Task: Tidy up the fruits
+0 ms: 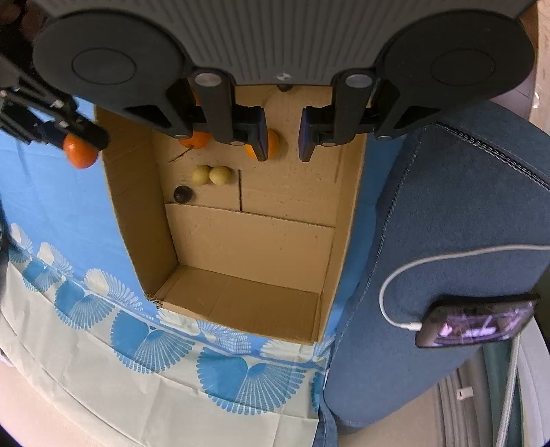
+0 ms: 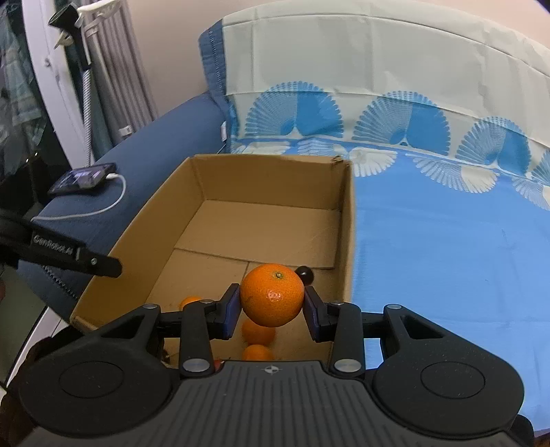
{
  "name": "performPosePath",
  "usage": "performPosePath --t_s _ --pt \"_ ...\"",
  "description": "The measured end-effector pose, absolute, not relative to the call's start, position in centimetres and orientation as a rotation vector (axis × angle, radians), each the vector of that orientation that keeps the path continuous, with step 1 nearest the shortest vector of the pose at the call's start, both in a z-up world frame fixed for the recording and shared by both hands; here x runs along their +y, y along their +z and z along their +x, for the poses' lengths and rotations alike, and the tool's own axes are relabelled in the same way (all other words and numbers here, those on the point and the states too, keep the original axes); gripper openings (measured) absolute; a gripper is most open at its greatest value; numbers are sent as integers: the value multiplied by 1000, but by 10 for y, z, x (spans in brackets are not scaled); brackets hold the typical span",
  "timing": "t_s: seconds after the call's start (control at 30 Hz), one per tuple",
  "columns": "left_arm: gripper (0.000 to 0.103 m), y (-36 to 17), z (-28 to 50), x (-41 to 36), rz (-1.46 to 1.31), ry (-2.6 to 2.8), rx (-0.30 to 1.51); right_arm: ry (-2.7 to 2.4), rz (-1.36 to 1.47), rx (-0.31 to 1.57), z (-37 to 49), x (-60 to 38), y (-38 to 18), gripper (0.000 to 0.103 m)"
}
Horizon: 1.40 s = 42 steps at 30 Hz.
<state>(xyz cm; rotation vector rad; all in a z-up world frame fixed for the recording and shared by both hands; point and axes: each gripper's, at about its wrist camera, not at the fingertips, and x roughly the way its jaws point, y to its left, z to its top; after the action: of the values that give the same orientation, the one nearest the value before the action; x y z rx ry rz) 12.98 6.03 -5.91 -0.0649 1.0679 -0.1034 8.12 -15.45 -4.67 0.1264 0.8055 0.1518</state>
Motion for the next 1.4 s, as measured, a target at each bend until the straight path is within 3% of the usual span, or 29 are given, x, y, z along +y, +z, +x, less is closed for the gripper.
performPosePath --t_s 0.1,0.17,0.23,0.33,0.93,1.3,1.4 --pt "26 -61 129 60 -24 -91 1055 143 130 786 81 -161 -48 40" --pt "41 -63 130 59 -16 -89 1067 138 143 790 86 -166 -49 40" --pt "65 -64 131 59 -19 -95 1073 132 162 792 89 -171 -49 40" --pt "81 -64 128 58 -9 -101 1065 125 176 786 94 -179 -48 40" --pt "84 -86 97 52 150 -190 1277 226 260 783 112 -191 -61 40" --pt "85 -77 125 20 49 -273 1101 177 231 773 116 -192 -56 40" --pt "89 -75 131 26 42 -252 1083 213 194 786 115 -186 -57 40"
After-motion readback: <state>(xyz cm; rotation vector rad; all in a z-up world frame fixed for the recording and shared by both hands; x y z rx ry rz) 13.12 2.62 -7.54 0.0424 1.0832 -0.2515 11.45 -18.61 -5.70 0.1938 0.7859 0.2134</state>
